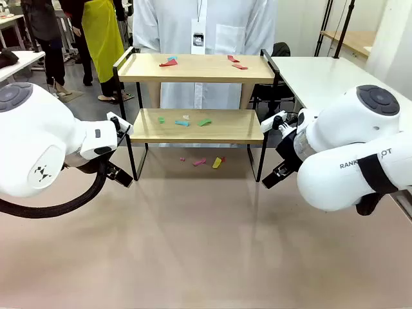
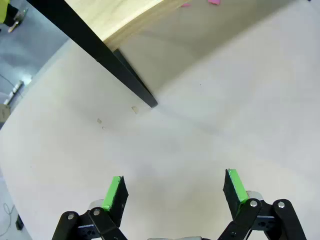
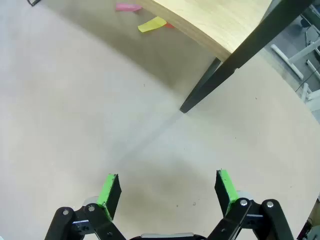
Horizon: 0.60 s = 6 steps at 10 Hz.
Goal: Clean the shelf.
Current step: Pick up the Duster handed by the human.
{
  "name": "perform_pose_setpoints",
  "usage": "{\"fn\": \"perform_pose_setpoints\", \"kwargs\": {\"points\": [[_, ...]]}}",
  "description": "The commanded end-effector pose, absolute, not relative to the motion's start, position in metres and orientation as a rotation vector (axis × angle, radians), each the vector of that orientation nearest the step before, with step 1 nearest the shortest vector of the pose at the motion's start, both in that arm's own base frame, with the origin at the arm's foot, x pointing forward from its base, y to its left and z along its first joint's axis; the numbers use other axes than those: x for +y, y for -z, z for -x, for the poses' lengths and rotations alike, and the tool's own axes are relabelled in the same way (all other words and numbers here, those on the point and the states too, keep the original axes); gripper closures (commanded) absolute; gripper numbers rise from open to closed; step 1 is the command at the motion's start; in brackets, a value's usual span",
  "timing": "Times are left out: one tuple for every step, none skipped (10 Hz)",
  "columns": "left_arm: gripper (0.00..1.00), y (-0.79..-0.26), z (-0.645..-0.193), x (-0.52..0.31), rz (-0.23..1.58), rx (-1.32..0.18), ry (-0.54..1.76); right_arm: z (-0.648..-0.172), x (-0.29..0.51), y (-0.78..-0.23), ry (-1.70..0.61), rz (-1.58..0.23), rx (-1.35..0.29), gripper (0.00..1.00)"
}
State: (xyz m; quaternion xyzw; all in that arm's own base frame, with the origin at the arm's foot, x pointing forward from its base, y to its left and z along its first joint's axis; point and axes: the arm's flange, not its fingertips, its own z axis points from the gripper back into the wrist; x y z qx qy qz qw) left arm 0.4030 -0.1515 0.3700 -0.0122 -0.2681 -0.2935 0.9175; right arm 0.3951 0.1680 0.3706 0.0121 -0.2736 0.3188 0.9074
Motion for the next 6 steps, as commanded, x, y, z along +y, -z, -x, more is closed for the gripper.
{"fn": "perform_pose_setpoints", "kwargs": {"points": [[0.00, -0.3702, -0.4029, -0.1515, 0.025, -0.552, 0.604, -0.3950, 0.1680, -0.3707, -0.658, -0.025, -0.565, 0.00], [0.00, -0.3702, -0.4029, -0.1515, 0.025, -0.552, 0.604, -0.3950, 0.1680, -0.3707, -0.658, -0.025, -0.565, 0.00], [0.00, -0.3702, -0.4029, -0.1515, 0.025, -0.552, 0.604, -0.3950, 0.1680, -0.3707, -0.658, -0.025, -0.565, 0.00], [0.00, -0.3702, -0.4029, -0.1515, 0.025, -0.552, 0.604, -0.3950, 0.1680, -0.3707, -0.658, -0.025, -0.565, 0.00], [0.00, -0.3702, -0.4029, -0.1515, 0.025, -0.552, 0.604, -0.3950, 0.1680, -0.3707, -0.658, -0.025, -0.565, 0.00], [0.00, -0.3702, -0.4029, -0.1515, 0.025, -0.552, 0.604, -0.3950, 0.1680, -0.3707, -0.658, -0.025, -0.565, 0.00]]}}
